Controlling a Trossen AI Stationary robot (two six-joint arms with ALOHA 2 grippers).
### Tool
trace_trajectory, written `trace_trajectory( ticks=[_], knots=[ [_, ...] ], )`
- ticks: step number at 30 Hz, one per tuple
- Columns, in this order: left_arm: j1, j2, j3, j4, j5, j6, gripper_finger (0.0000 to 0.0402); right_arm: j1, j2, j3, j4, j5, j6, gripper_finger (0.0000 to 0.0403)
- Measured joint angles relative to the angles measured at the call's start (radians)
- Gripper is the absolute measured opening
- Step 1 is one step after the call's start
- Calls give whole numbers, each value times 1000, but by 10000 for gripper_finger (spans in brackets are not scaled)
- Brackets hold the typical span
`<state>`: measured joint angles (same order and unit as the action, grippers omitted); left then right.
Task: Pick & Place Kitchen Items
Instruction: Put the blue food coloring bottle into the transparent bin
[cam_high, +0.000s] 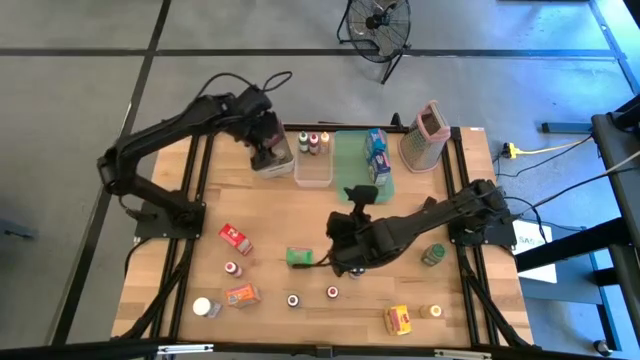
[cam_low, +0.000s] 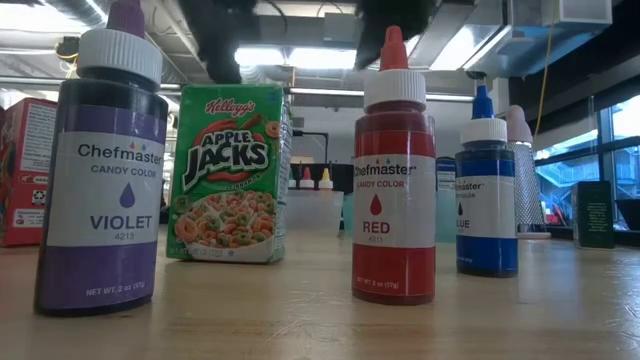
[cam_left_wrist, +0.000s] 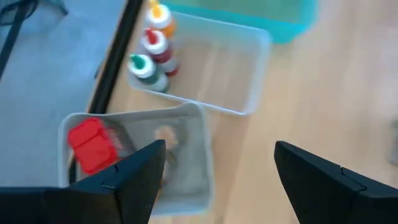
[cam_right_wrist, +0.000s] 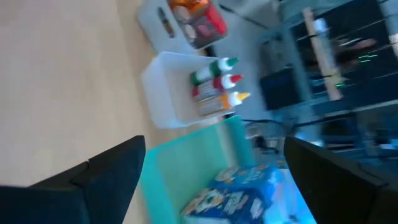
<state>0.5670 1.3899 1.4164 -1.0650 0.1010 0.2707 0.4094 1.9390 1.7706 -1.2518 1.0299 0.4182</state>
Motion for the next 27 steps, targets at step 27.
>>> trace_trajectory(
  ticks=[27],
  knots=[
    [-191, -497, -377, 335, 190, -87, 294, 30, -262, -27, 38, -642, 98, 384]
  ],
)
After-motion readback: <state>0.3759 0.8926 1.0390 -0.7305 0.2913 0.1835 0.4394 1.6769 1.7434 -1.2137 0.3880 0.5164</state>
